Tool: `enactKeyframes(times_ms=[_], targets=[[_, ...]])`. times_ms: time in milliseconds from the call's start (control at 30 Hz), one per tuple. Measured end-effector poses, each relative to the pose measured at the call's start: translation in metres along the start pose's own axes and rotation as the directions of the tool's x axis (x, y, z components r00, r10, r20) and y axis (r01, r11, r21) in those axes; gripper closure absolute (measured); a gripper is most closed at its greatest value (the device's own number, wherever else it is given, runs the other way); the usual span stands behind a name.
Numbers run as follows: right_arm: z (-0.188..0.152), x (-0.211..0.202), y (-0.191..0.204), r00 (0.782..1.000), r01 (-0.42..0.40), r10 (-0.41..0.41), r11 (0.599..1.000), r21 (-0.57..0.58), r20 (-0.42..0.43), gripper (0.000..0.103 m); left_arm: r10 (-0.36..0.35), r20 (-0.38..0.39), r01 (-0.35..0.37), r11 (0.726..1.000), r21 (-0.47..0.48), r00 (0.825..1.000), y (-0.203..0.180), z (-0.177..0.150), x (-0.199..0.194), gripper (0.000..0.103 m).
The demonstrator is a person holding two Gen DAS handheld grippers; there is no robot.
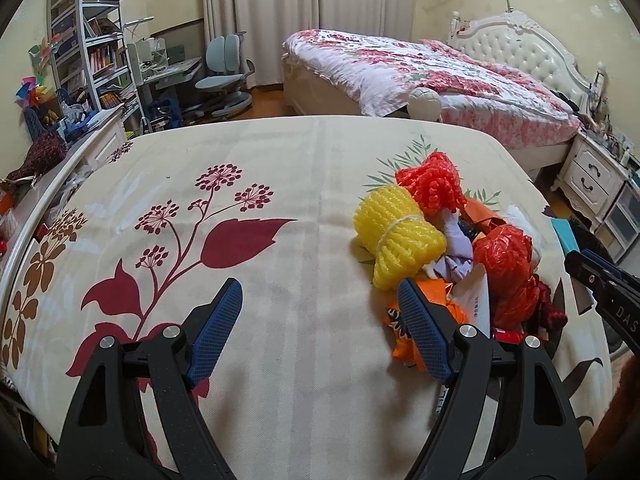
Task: Collect trash
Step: 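Grasp the yellow foam fruit net with the left tool while the right tool holds the tube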
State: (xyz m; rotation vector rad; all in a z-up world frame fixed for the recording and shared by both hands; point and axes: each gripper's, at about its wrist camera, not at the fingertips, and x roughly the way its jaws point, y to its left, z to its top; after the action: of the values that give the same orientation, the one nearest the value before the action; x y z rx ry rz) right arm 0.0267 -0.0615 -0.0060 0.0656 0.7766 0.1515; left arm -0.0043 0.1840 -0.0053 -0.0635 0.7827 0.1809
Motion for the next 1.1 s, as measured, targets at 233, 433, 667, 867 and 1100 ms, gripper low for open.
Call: enactKeyframes(times_ms=[233,433,667,867,1100], targets=[[0.009,0.01,-0.023,0.999,0.038,-0.038,0.999,0.03,0.002,0.083,-0.039,-0.003,0.039,0.999,0.019,0.999,-0.02,0.017,0.01,0.024],[0.016,0.018,-0.03,0.999,0.049,-0.049,0.998,0.037,0.009,0.083,-0.046,-0.036,0.048,0.998,0.043,0.998,-0.037,0.026,0.03,0.022],[0.017,0.031,-0.036,0.999,0.037,-0.036,0.998,0.047,-0.008,0.083,-0.045,-0.075,0.049,0.997,0.052,0.996,-0.042,0.029,0.051,0.017],[0.014,0.037,-0.038,0.999,0.026,-0.024,0.998,0.05,-0.024,0.083,-0.076,-0.137,0.078,0.997,0.008,0.988,-0.032,0.028,0.065,0.033],[0.011,0.04,-0.04,0.999,0.028,-0.026,0.999,0.047,-0.036,0.083,-0.133,-0.15,0.13,0.991,-0.028,0.98,-0.022,0.025,0.067,0.057]])
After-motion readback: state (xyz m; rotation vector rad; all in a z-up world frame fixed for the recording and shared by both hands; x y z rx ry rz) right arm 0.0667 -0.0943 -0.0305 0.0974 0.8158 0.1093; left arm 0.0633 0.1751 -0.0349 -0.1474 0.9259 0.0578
